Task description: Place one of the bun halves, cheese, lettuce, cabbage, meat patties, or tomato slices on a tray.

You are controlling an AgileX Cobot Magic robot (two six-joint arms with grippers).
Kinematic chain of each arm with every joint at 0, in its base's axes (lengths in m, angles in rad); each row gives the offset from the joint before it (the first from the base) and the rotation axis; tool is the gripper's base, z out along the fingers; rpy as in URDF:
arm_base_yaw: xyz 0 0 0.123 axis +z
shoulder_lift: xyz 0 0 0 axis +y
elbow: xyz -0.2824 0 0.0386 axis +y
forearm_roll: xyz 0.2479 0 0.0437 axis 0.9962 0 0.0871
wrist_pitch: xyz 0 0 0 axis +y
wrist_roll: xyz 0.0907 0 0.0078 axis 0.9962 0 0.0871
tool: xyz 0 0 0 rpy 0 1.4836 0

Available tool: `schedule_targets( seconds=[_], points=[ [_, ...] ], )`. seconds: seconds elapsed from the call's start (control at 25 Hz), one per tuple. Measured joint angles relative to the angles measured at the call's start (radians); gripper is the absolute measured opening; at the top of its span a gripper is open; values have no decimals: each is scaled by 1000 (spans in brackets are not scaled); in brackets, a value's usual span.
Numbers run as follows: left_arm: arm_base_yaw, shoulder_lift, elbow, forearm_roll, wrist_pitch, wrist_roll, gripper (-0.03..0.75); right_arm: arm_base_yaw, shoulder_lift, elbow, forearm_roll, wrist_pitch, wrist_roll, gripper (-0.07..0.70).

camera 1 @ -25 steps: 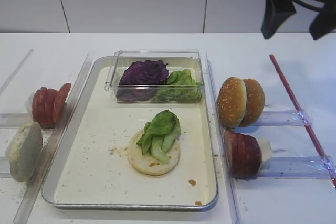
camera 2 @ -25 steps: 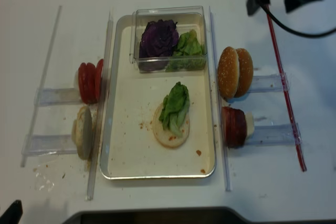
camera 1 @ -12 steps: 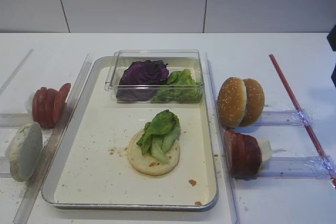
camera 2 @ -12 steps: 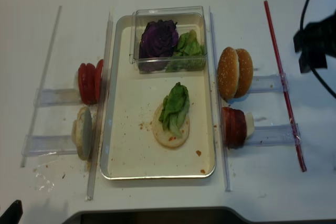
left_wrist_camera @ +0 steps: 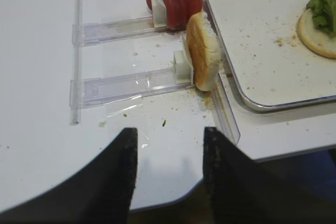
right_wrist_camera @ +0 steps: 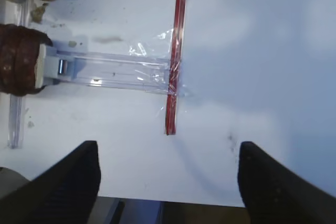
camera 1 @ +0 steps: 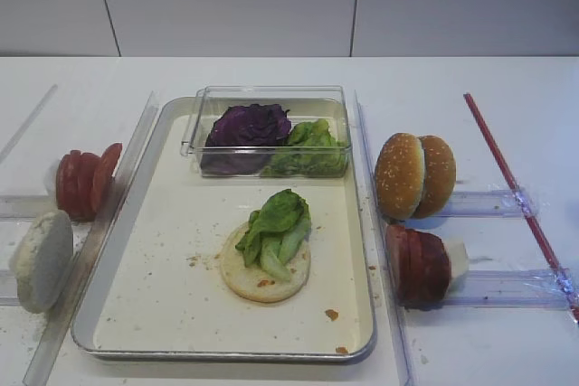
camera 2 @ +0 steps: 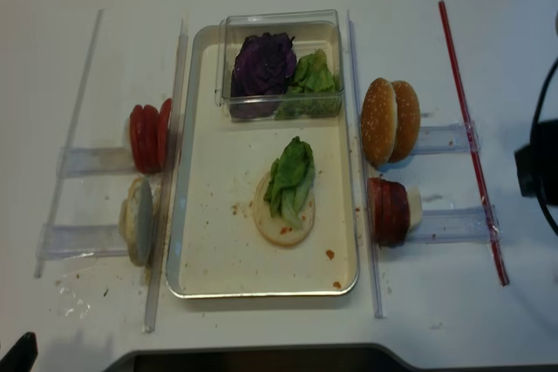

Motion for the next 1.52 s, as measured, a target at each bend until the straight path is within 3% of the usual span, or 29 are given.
schedule_targets(
  seconds=[1.0,1.52],
  points=[
    [0,0,0,0,0,0,285,0,-578,293,51,16,-163,567],
    [0,0,0,0,0,0,284,0,-804,418,53,-70,-197,569]
  ],
)
